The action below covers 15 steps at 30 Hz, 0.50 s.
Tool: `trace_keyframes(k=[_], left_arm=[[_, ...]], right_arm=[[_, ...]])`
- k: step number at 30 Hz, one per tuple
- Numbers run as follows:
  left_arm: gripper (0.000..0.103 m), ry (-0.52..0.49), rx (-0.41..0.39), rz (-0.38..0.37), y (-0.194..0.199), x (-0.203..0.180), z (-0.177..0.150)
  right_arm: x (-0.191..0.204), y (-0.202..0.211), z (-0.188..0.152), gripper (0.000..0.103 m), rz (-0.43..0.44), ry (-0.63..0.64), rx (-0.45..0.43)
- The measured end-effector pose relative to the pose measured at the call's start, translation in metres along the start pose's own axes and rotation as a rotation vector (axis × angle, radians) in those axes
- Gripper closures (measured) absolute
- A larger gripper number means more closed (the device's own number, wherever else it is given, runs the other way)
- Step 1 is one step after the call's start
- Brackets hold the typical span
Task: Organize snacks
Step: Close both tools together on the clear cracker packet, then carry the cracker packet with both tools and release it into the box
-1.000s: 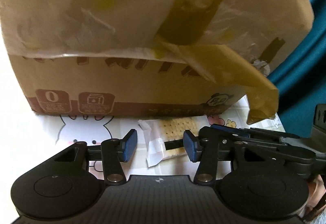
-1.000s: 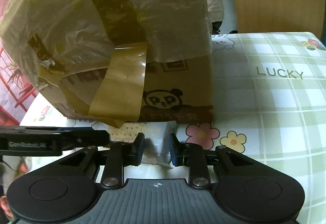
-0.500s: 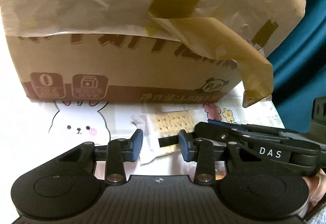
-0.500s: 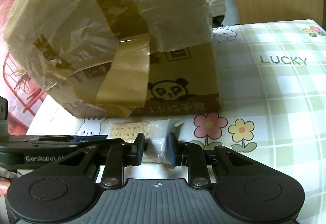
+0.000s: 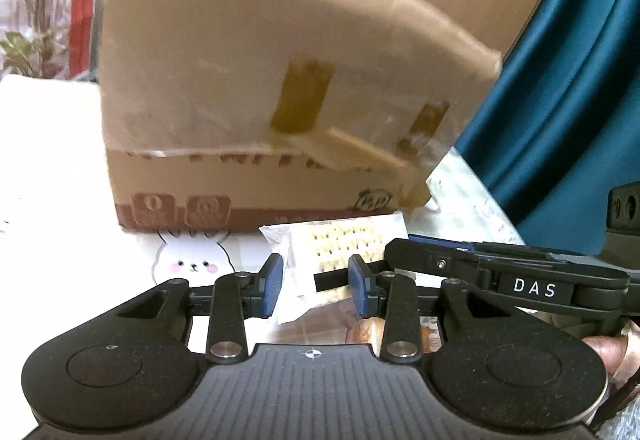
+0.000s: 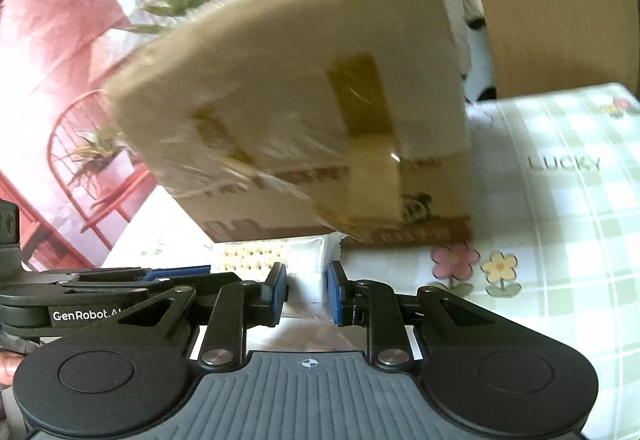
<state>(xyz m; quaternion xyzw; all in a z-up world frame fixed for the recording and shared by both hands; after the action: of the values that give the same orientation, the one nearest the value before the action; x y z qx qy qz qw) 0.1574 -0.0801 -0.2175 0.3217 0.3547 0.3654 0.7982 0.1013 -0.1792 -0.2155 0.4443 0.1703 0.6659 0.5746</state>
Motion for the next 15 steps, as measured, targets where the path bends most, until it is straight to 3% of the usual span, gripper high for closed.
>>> trace_keyframes(k=[9,15], left_arm=[[0.065,-0.008,-0.118,0.018,0.064,-0.008,0.006],[0.065,-0.037,-0.188,0.022,0.086,-0.020,0.034]], right_arm=[[0.044,0.042,0.020,0.083,0.011,0.082,-0.094],[0.059,0.069,0.047,0.083,0.013,0.120,-0.160]])
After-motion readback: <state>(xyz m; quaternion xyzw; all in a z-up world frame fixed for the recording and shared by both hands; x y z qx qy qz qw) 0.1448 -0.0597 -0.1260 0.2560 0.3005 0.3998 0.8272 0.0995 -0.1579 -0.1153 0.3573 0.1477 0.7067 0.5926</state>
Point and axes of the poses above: each gripper's, at about its wrist camera, not at the fingertips, and y roughly against the way its jaws point, x to its left, z to its top, the point moved 8 cm from there along -y, roughly the way its jaws point, and after that the axes turned 12 degrees about x, right-handed, at the moved point
